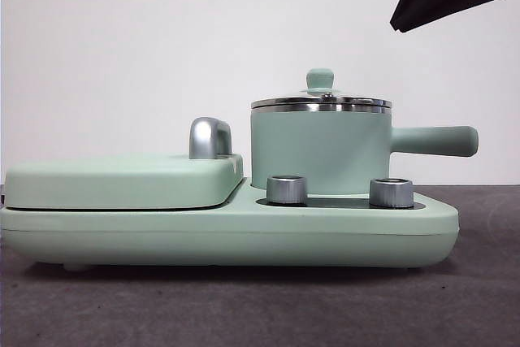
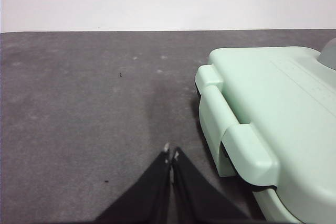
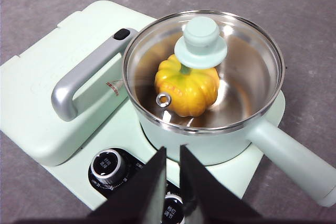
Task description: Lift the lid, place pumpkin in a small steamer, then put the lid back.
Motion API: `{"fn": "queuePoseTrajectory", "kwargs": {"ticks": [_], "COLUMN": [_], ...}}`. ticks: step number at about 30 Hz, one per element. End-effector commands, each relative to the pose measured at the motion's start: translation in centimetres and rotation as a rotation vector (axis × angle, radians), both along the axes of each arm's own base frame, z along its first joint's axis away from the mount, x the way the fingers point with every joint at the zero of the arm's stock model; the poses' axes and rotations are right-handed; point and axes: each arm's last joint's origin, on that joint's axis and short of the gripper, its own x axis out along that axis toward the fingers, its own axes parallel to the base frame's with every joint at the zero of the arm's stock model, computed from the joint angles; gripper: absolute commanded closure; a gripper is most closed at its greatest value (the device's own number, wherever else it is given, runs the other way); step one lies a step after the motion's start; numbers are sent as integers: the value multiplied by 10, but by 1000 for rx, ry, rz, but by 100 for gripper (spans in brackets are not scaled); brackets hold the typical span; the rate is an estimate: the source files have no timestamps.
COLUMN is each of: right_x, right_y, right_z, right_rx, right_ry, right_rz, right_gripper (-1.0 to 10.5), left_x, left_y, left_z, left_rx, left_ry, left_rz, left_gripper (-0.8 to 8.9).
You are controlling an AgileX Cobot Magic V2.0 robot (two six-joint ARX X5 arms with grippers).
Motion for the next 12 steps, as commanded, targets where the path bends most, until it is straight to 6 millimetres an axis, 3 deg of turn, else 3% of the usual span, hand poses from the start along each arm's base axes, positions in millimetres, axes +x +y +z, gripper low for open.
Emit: {"fn": "queuePoseTrajectory", "kwargs": {"ticks": [1, 10, 12], "right_x": [0, 2, -3], "right_y": [2, -4, -14], "right_z": [3, 1, -6], "right_rx": [5, -88, -112], "right_ry": [-15, -79, -112], "right_rz": [11, -33, -98], "right_gripper": [911, 911, 911], "left_x": [1, 1, 1], "left_y": [0, 0, 0], "left_z": [-5, -5, -5], "left_rx": [11, 11, 11], "left_ry": [4, 4, 4], "left_rz": [3, 2, 2], "left_gripper": [807, 807, 807]}}
